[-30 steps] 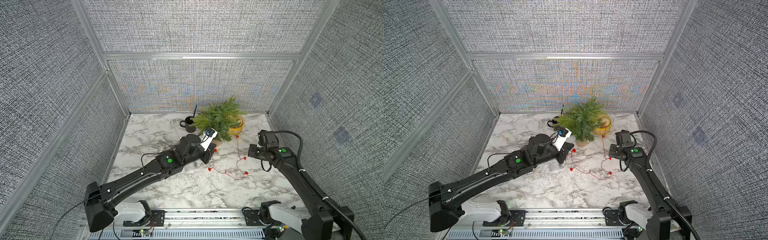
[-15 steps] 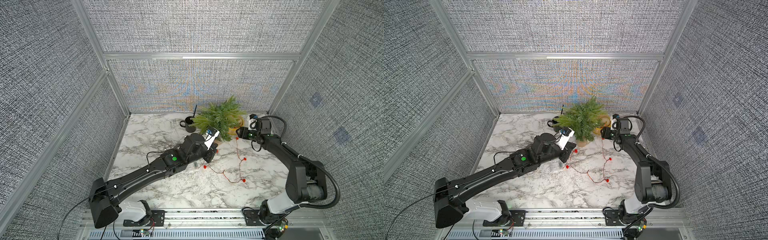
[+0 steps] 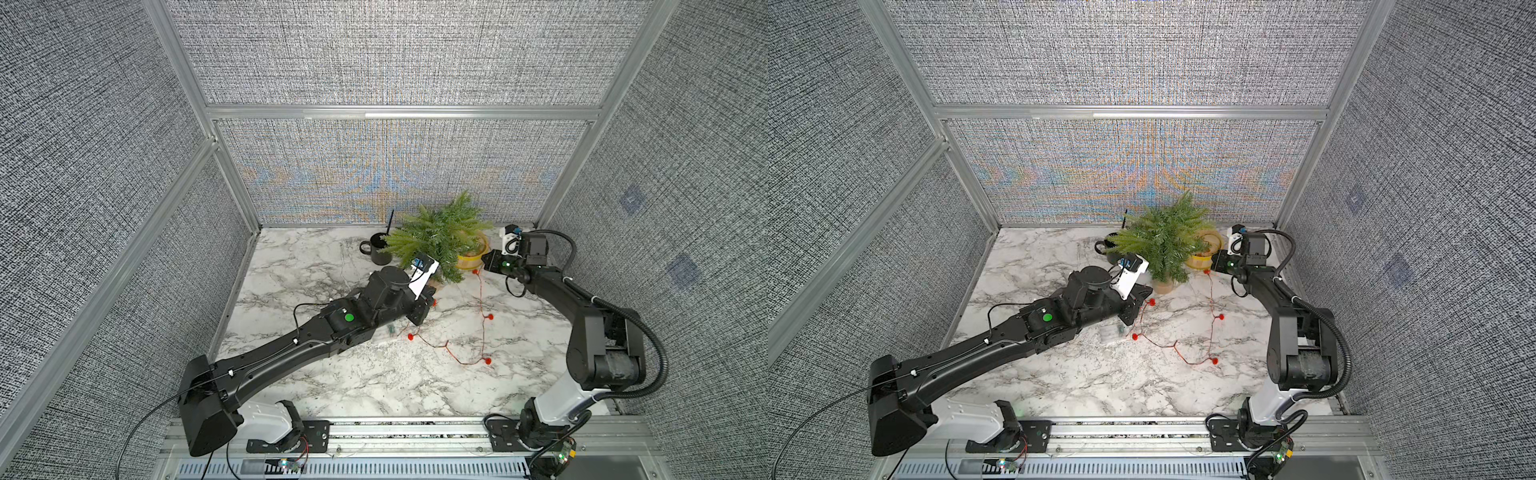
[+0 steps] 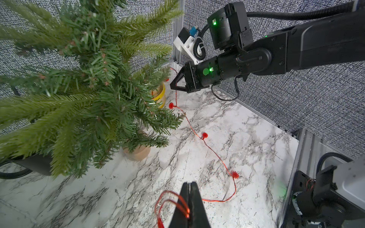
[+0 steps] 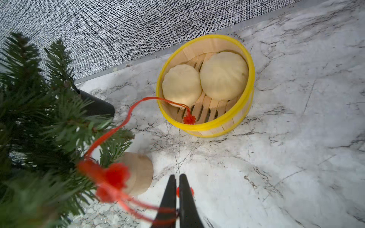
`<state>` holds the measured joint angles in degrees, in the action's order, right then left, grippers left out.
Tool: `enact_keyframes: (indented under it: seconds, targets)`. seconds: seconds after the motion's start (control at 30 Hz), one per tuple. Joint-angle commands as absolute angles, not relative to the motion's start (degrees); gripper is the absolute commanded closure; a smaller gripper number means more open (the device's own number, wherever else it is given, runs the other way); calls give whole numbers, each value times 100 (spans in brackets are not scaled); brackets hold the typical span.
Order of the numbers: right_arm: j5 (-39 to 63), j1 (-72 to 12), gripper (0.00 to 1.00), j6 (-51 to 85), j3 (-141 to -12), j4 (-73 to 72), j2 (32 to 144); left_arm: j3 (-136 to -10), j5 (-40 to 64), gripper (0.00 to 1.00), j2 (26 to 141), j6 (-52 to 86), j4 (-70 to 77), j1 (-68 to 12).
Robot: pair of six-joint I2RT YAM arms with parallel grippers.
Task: Remove string lights from the small christmas tree
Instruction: Remove the light string from the Christmas tree, then place the light string at the center of the board.
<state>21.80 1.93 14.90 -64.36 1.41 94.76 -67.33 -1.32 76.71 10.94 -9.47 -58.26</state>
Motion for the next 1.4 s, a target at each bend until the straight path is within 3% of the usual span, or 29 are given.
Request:
enact_keyframes:
  seconds: [0.0,0.37,0.77,1.03,1.27,1.37]
  targets:
    - [2189,206,100,1412,-6659,442,9320,-6776,-123,100,7646,1063,-738,-5820]
    - [1371,245,100,1291,-7576,1812,8884,-6698,-141,100,7552,1074,-728,-5823]
    - [222,251,100,1116,-7793,3383,6627,-7038,551,100,7622,1013,-663,-5867]
    - [-173,247,100,1196,-7024,4243,5501,-7971,1138,100,8388,782,-634,-6229]
    - [1212,121,100,1777,-5897,4172,5289,-8538,1371,100,9136,729,-608,-6473]
    - [1319,-147,100,1960,-5278,4074,5375,-8407,1194,100,9213,800,-536,-6478]
